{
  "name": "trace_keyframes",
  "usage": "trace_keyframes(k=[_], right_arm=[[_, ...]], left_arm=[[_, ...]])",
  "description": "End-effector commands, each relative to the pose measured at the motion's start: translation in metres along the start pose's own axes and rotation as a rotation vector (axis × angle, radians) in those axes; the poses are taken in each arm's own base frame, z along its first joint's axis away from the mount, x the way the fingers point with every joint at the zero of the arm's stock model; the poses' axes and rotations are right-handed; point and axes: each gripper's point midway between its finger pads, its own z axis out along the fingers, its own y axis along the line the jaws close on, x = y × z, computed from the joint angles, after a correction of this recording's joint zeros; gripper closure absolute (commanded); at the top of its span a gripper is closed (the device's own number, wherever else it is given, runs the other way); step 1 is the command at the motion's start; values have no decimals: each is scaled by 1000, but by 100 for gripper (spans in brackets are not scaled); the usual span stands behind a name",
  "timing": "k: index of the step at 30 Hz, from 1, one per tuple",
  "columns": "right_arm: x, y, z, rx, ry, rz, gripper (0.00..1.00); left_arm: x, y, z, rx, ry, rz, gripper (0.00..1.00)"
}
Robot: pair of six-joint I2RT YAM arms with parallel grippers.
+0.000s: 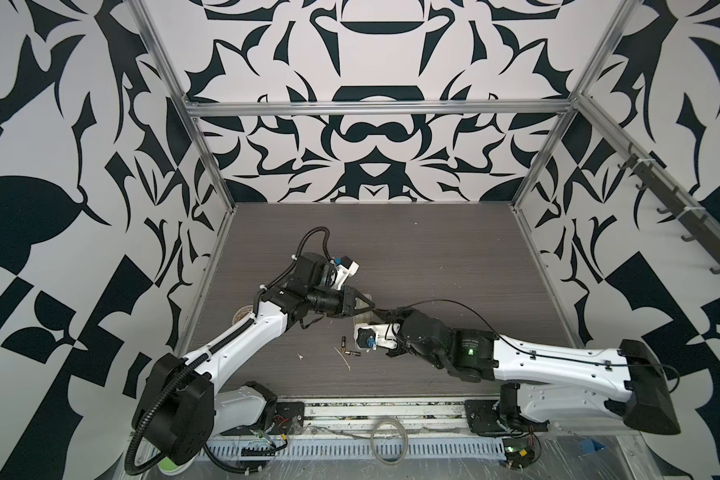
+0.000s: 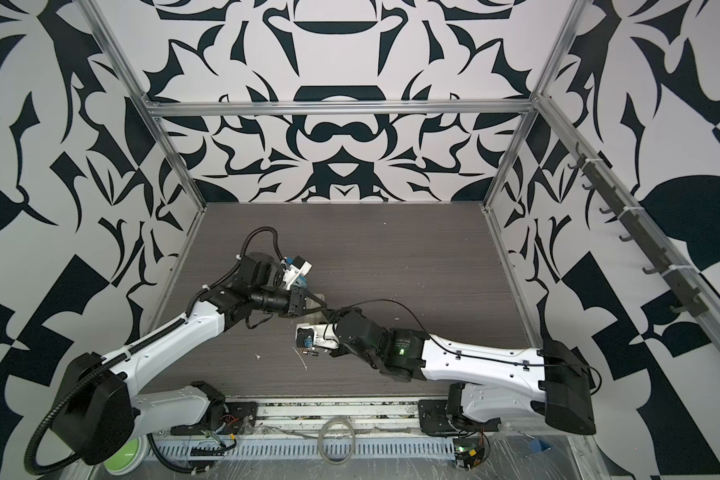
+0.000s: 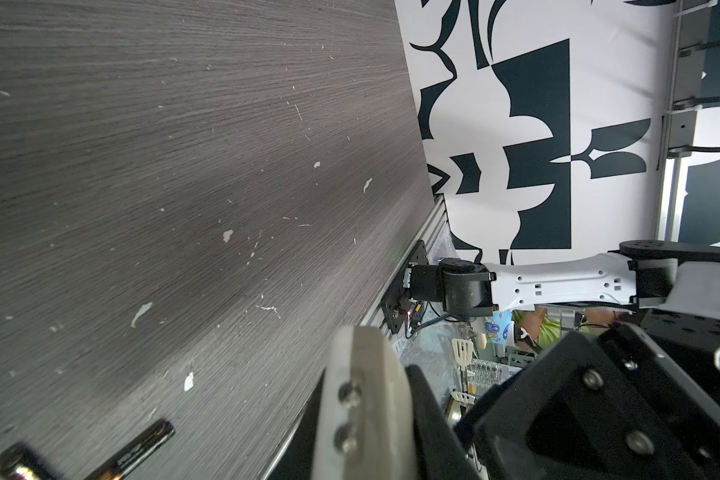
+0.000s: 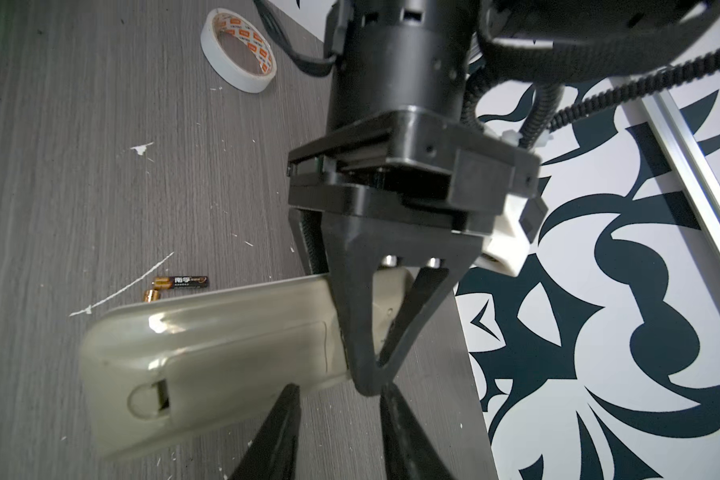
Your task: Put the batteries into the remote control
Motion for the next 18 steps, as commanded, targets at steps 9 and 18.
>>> trace_keyframes(k=[9, 18], right_arm=[[-21, 28, -12, -188, -116, 35, 60], [-22, 33, -7, -212, -109, 28, 58]], left_arm=[[1, -14, -2, 49, 28, 22, 100], [2, -15, -2, 53, 31, 19, 100]])
